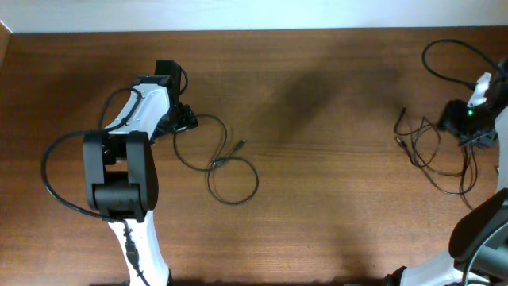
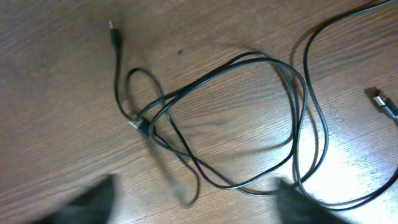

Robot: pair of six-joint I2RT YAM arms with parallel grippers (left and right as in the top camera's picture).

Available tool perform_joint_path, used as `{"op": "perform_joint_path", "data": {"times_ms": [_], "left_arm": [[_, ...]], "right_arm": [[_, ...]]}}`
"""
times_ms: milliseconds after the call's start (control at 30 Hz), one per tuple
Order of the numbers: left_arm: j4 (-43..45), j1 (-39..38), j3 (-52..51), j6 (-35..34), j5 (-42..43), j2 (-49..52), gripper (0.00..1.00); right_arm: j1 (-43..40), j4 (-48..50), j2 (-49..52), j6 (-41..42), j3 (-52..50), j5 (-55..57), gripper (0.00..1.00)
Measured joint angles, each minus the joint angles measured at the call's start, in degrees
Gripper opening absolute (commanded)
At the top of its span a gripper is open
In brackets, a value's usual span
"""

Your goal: Untangle cables

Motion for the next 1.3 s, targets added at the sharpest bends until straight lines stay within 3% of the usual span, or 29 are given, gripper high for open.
{"op": "perform_joint_path", "data": {"times_ms": [267,400,667,1300], "left_arm": [[0.0,0.0,0.0,0.0,0.0,0.0,0.99],[0.0,0.0,0.0,0.0,0.0,0.0,0.99],[0.0,0.0,0.0,0.0,0.0,0.0,0.99],[0.0,0.0,0.0,0.0,0.0,0.0,0.99]], "right_arm": [[1.5,0.0,0.0,-0.7,0.0,-14.4,0.98],[8.2,0.4,0.0,-3.4,0.0,-18.6,0.98],[16.8,0.4,0.0,-5.4,0.0,-19.4,0.98],[16.9,0.4,0.0,-5.4,0.0,-19.4,0.98]]}}
